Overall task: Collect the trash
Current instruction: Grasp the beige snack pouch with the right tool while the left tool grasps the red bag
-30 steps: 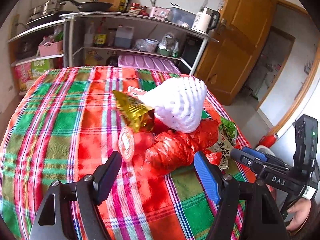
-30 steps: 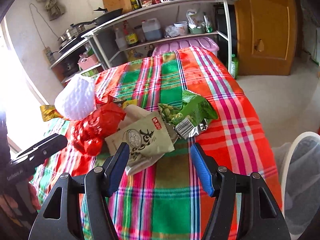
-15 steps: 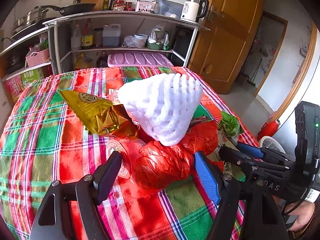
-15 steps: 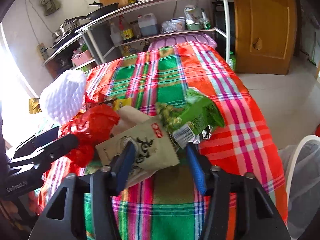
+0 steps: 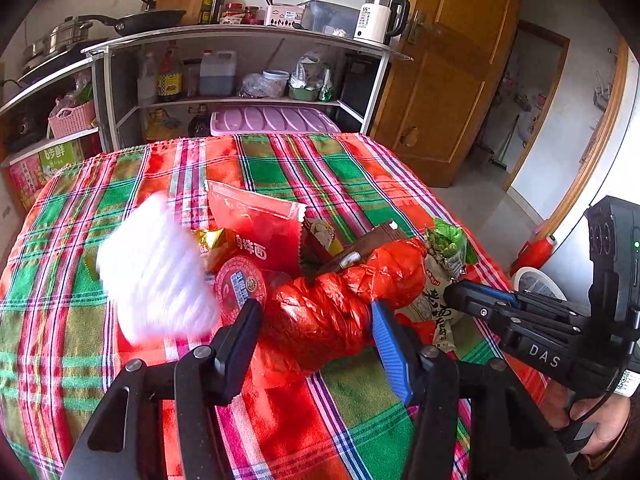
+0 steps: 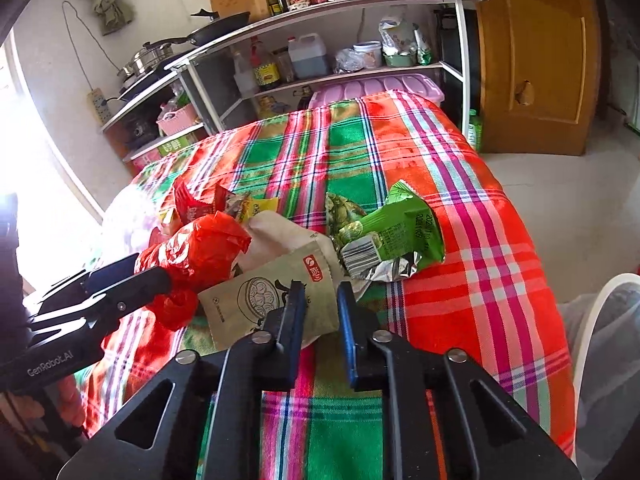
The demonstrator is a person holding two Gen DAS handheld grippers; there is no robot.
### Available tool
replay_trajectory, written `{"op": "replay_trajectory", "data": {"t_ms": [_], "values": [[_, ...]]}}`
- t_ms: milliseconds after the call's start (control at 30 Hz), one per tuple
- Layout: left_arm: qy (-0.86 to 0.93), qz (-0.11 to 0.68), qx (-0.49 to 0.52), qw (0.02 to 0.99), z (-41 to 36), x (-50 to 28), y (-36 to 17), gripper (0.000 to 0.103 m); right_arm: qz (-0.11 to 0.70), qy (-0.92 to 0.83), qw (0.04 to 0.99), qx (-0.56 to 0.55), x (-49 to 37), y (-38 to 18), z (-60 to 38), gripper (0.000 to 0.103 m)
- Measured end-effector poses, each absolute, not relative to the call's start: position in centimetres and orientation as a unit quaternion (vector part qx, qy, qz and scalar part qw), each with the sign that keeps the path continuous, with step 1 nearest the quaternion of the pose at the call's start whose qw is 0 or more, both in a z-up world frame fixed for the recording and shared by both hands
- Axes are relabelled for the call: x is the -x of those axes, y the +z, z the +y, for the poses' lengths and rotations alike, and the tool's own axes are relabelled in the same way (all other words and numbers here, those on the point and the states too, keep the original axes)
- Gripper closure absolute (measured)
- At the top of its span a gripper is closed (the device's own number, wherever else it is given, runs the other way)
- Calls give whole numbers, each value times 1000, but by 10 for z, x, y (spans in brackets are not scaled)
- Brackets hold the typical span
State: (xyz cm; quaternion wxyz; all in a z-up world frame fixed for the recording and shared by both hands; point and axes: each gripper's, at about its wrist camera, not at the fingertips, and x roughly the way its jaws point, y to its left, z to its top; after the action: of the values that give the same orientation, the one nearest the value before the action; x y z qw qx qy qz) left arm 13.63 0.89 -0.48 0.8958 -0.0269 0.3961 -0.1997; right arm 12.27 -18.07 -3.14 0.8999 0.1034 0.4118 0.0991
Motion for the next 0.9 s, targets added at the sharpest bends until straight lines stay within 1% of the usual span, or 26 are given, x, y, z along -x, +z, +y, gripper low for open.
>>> {"op": "replay_trajectory", "data": {"t_ms": [433,500,833,867,900], "values": [[-200,392,22,898,14,-111,2,48,410,135,895,-114,-95,-27,-194,96],[-195,392,25,899,17,-107,2,48,412,138,894,-111,-91,-26,-195,101],[-189,399,17,897,20,-86,-1,48,427,147,885,-114,-80,-32,-207,100],[-187,399,22,898,23,-84,-1,48,425,145,886,-114,-78,-31,-208,99],[-184,399,26,898,25,-81,-2,48,419,140,889,-116,-76,-30,-209,90]]}}
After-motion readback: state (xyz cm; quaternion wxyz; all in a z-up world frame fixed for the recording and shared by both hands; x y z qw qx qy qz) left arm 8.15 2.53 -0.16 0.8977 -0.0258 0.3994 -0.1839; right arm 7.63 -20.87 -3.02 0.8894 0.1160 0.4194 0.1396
